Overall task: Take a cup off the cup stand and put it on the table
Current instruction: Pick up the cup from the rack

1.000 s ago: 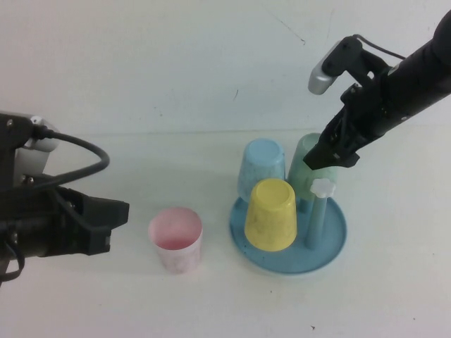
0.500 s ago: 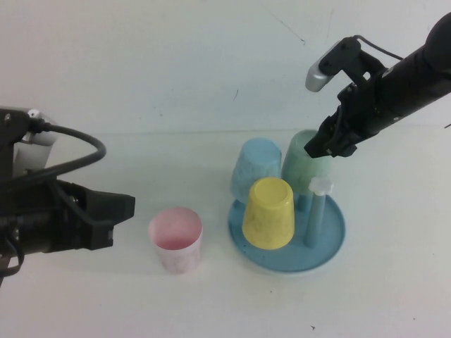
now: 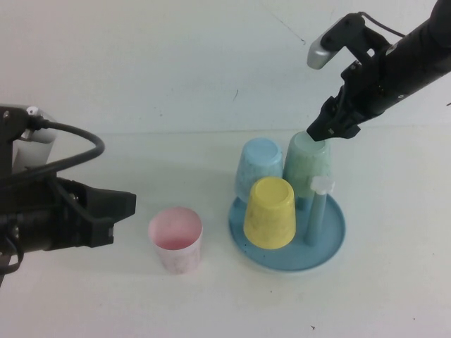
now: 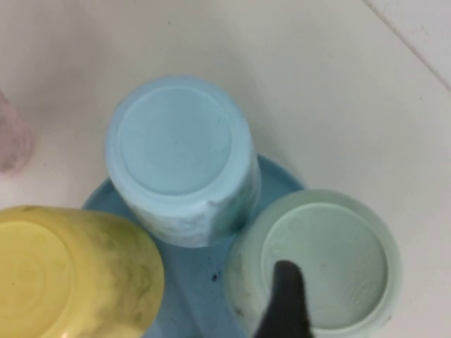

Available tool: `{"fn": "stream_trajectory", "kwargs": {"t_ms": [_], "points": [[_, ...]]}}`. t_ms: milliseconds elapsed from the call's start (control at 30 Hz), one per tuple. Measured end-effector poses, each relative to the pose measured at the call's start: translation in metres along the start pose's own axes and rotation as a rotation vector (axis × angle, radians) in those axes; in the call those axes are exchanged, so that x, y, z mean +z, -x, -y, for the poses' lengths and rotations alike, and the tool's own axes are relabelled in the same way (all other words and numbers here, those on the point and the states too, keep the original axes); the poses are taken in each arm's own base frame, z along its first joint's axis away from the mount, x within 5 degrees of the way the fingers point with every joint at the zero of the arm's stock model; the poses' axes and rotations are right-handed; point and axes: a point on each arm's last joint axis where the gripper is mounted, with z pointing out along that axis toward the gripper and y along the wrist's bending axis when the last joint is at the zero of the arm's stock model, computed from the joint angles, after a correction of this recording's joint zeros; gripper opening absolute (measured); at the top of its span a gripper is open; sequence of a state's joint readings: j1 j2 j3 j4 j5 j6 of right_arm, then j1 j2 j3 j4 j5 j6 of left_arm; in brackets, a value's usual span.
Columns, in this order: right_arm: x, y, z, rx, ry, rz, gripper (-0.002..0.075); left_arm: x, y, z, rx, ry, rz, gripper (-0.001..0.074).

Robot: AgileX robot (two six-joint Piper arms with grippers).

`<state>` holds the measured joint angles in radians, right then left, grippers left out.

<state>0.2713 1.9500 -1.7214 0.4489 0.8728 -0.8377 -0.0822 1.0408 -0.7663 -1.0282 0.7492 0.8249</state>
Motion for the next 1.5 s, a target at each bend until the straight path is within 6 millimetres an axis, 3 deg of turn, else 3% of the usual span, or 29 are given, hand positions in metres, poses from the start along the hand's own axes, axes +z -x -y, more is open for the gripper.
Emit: {"fn": "stream_trajectory", "kwargs": {"t_ms": [100, 300, 633, 867, 967, 1100, 1367, 1500], "points": [[0.000, 0.000, 0.000, 0.014, 0.001, -0.003, 0.0603, 0.000, 0.001, 0.000, 0.003, 0.000, 0.002, -0.0003], [0.003, -0.001, 0.000, 0.011, 0.009, -0.003, 0.0684, 0.000, 0.001, 0.000, 0.005, 0.000, 0.002, -0.0003], [0.033, -0.011, 0.002, 0.013, 0.096, -0.030, 0.0692, 0.007, 0.000, -0.005, -0.019, -0.004, -0.022, -0.0003], [0.043, -0.015, 0.003, -0.037, 0.109, -0.042, 0.0692, 0.013, 0.000, -0.007, -0.058, -0.022, -0.031, -0.0002], [0.044, -0.014, 0.004, -0.049, 0.108, -0.041, 0.0661, 0.013, 0.001, -0.007, -0.071, -0.030, -0.022, -0.0002], [0.042, -0.012, 0.005, -0.053, 0.106, -0.033, 0.0552, 0.013, 0.001, -0.006, -0.078, -0.035, -0.017, -0.0002], [0.036, -0.006, 0.005, -0.071, 0.101, -0.022, 0.0546, 0.013, 0.002, -0.006, -0.085, -0.039, -0.012, -0.0002], [0.019, 0.004, 0.005, -0.118, 0.081, -0.022, 0.0546, 0.013, 0.004, -0.004, -0.121, -0.062, 0.015, -0.0002]]}}
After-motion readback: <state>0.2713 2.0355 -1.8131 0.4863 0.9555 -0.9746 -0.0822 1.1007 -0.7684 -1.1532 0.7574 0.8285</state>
